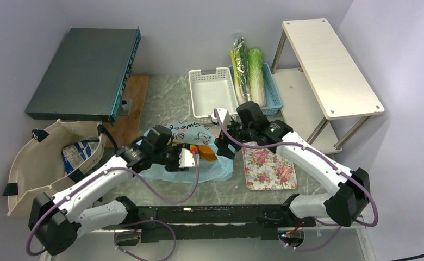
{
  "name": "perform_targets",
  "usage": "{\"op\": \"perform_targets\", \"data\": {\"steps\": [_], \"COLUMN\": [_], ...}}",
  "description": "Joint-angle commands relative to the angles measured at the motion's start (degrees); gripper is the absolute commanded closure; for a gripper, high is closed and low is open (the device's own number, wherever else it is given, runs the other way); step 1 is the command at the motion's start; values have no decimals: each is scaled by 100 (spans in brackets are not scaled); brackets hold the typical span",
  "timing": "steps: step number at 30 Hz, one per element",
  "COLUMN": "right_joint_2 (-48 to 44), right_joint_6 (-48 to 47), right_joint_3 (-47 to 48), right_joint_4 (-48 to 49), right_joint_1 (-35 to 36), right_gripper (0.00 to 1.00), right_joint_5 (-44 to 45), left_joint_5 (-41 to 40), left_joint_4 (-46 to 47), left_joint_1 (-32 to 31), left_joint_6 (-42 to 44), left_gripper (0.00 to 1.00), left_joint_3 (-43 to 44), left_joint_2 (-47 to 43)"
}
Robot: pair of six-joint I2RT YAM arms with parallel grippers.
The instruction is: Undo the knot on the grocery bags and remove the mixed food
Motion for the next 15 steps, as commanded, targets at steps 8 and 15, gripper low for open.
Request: {"op": "perform_targets", "data": {"steps": [8, 15], "right_joint_2": [237, 344], "right_joint_6": [60, 300], "right_joint_3": [257, 542], "right_joint_4": [575, 830], "right_joint_1": [-31, -465], "right_gripper": [53, 100], "right_joint_5": [368, 600], "left_joint_5": [-259, 47], "left_joint_4": [1630, 2174], "left_joint_1": [1374, 1421], "left_joint_6": [-1186, -1004], "left_gripper": [47, 29], "left_joint_3": [1126, 780], "left_joint_2": [1516, 1267]}}
